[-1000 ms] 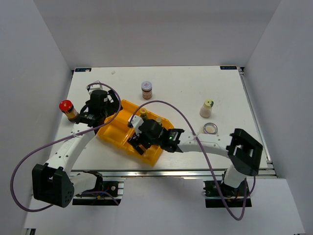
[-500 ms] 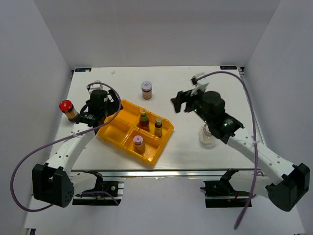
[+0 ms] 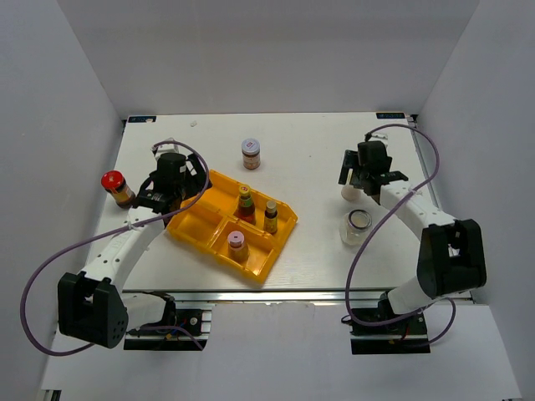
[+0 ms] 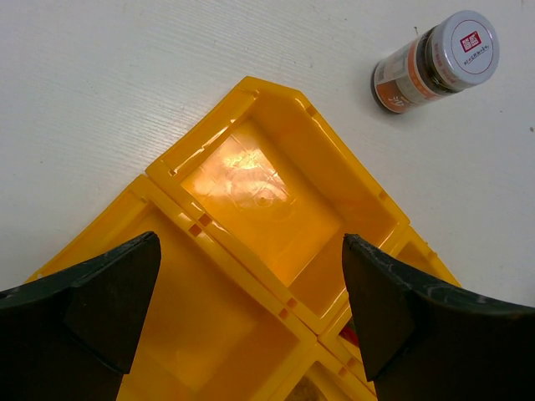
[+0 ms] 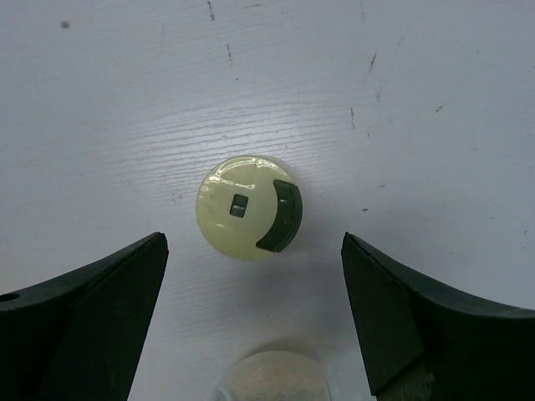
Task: Organize the condiment bottles
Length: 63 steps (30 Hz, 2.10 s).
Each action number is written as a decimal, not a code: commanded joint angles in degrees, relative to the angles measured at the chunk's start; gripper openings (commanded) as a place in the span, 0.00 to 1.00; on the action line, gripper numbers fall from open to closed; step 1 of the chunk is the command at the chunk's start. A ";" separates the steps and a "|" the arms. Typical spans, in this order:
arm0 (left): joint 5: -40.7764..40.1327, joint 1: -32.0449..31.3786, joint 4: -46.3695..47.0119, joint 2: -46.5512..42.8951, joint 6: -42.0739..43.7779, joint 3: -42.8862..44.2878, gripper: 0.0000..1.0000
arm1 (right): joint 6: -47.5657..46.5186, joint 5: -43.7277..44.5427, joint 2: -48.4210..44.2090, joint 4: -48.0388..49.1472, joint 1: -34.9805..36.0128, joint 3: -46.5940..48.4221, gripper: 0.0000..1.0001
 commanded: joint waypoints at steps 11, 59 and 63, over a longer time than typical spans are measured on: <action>0.15 0.24 1.01 1.24 0.44 0.53 0.98 | -0.37 2.07 9.99 3.14 -1.10 7.74 0.82; 3.41 0.33 1.10 2.99 0.18 1.50 0.98 | -14.34 -14.10 -8.12 4.01 51.55 0.45 0.11; 3.84 0.33 1.54 3.78 0.26 1.32 0.98 | -13.37 -9.55 -5.40 5.25 51.81 -0.17 0.12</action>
